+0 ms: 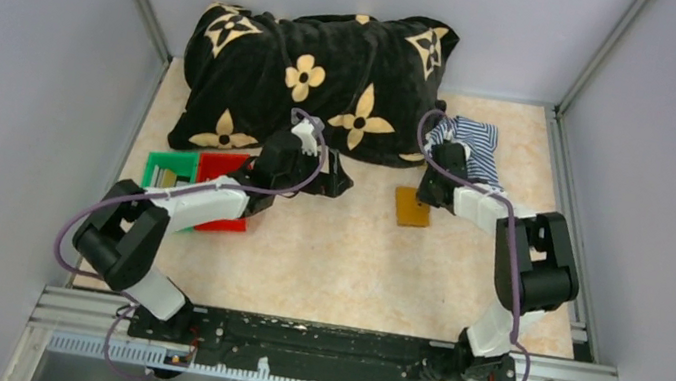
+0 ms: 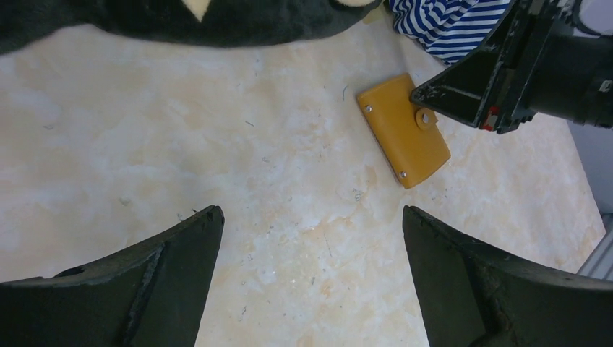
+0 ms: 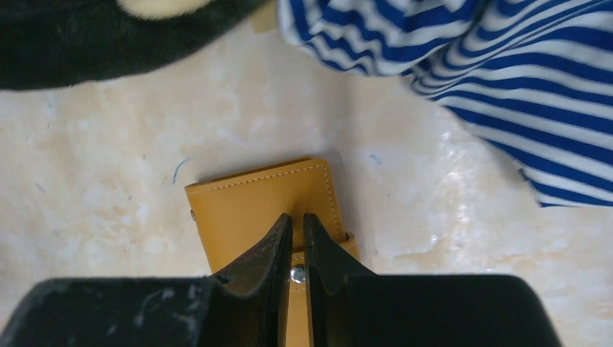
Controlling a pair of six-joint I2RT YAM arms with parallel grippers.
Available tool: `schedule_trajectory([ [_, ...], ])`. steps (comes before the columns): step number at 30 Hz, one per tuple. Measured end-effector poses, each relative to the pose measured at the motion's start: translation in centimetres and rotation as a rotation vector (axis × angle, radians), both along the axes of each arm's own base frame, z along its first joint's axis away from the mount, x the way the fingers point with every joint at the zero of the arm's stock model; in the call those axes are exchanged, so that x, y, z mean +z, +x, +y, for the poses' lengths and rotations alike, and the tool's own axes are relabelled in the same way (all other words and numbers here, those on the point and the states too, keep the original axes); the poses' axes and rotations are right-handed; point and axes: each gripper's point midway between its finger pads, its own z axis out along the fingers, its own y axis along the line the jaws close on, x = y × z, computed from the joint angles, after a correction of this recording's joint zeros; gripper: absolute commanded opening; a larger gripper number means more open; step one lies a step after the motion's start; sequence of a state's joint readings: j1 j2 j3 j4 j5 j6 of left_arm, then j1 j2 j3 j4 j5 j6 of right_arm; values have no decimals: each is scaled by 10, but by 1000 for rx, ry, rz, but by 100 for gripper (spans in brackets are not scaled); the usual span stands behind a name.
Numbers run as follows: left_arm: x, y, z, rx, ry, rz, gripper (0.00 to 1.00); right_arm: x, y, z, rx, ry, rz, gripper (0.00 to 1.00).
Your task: Take the credit cards out of the card holder
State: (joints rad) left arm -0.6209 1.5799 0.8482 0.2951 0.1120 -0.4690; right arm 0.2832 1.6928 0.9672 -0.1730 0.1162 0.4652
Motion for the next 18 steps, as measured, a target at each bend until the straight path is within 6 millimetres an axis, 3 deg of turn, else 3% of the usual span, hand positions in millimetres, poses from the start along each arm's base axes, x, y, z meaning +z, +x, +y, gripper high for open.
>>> schedule_trajectory([
  [5,20,8,25,54,12,-32,99,-2,-6,31,66,36,-23,10],
  [8,17,12,34,63,24,-12,99,-2,-14,59,119,73,-32,10],
  [16,6,-8,16,-31,-29,78,99,-2,-49,125,250,153,-10,9],
  [18,8,-9,16,-31,-32,78,90,-2,-54,130,265,151,-7,9],
])
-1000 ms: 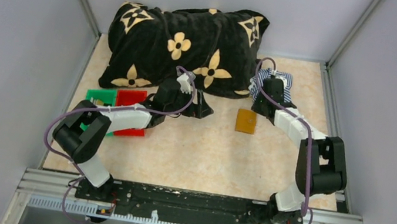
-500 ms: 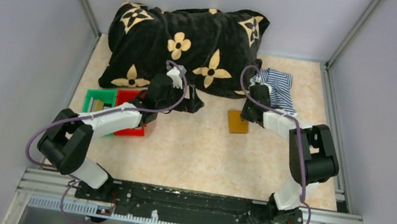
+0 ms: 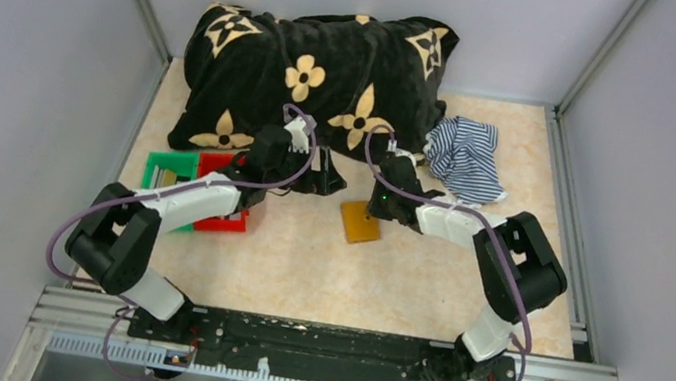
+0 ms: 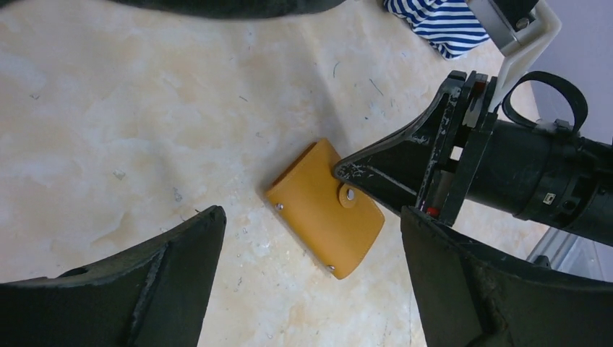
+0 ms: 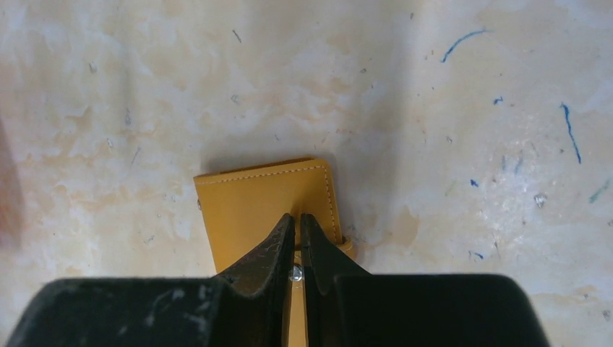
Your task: Take the credit cards out of the card holder
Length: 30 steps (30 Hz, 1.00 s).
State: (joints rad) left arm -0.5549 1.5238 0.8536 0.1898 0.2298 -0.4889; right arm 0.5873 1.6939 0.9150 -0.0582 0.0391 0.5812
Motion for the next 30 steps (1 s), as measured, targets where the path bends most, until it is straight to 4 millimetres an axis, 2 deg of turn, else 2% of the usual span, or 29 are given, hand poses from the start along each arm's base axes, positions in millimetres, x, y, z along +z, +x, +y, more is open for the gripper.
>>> schedule_trajectory([
  [2,2,-2,0,1,-15,5,83,2,-2,-2,-4,-14,-5,0],
  [5,0,-9,-2,-5,-49,22,83,13,0,-13,-23,-61,-41,0],
  [8,-12,-22,-10,-25,-91,65,83,29,5,-22,-37,-95,-102,0],
  [13,-30,-29,-30,-80,-187,138,81,59,5,-30,-68,-177,-254,0],
  [15,-35,-31,-38,-107,-231,157,76,75,-8,-31,-73,-217,-353,28],
  [16,-37,-31,-42,-123,-252,166,73,83,-17,-29,-68,-217,-399,36],
  [18,-42,-33,-49,-152,-289,180,72,98,-33,-29,-61,-192,-483,41],
  [20,-44,-34,-54,-174,-320,191,70,106,-35,-37,-90,-162,-533,39],
  [23,-43,-34,-59,-196,-349,191,62,99,-32,-49,-115,-178,-533,34],
  [26,-43,-31,-63,-207,-365,189,52,79,-28,-49,-100,-241,-480,33],
  [30,-53,-26,-66,-205,-357,196,50,52,-26,-46,-65,-333,-405,33],
])
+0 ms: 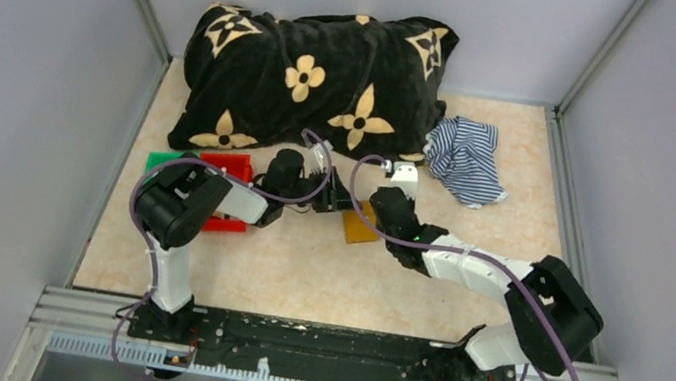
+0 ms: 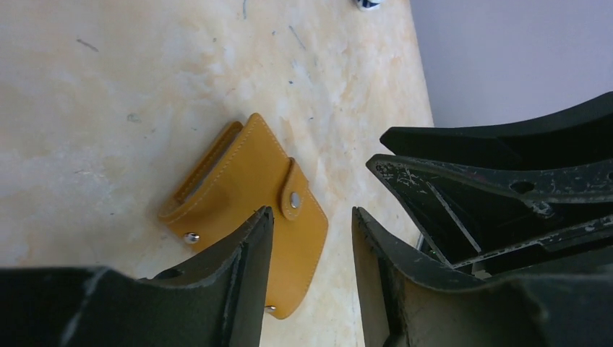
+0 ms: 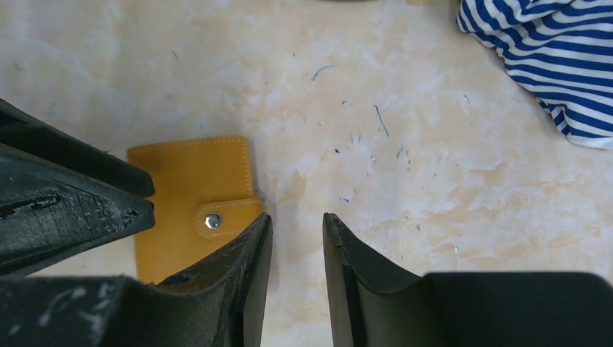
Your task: Take the credit cards out of the card holder
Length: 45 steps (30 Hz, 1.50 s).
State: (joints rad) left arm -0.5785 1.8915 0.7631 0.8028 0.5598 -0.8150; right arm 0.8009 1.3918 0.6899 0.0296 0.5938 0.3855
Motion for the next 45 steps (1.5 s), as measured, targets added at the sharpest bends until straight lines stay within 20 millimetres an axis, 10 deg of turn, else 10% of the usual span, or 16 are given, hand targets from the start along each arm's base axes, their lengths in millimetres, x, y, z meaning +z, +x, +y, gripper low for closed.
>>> schedule_trajectory([
  [12,-31,8,2,29,85,31,33,-21,10,18,75,-74,49,34],
  [17,-37,10,5,43,111,37,0,-24,15,26,118,-92,51,40],
  [32,-41,19,1,49,135,42,0,-43,10,50,221,-61,122,45],
  [45,-41,21,2,57,141,37,0,-50,19,52,174,-82,146,2],
])
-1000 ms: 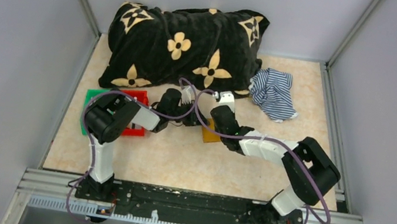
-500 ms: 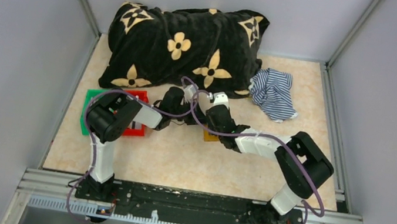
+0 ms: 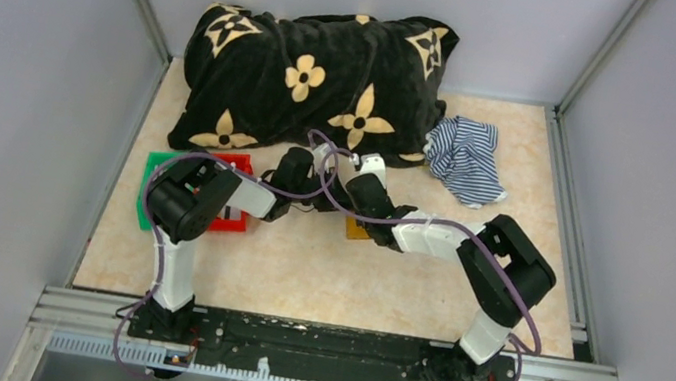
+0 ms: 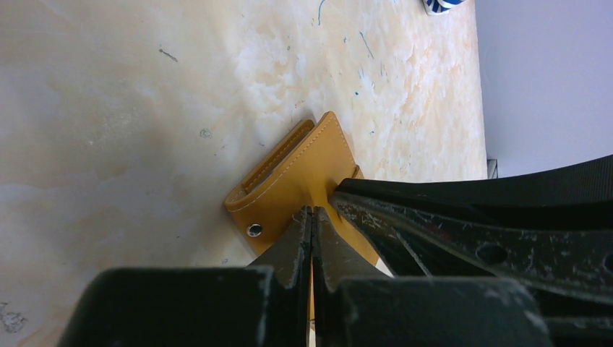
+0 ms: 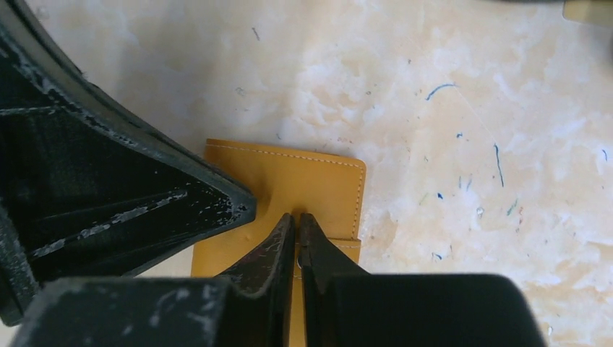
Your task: Take the credit cards out of the card holder
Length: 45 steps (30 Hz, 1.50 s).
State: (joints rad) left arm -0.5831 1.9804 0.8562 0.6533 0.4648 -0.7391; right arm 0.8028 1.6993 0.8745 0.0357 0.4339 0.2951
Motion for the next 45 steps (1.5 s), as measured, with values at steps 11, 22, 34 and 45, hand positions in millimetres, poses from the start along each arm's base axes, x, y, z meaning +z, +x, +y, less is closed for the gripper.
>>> schedule_trajectory([
  [11,0,0,0,1,0,0,0,0,2,-4,-54,2,6,19],
  [22,0,0,0,1,0,0,0,8,-4,-15,-57,-16,12,43],
  [34,0,0,0,0,0,1,0,2,-13,-21,-49,-25,32,57],
  [45,0,0,0,0,-1,0,0,2,-14,-17,-15,-32,44,52],
])
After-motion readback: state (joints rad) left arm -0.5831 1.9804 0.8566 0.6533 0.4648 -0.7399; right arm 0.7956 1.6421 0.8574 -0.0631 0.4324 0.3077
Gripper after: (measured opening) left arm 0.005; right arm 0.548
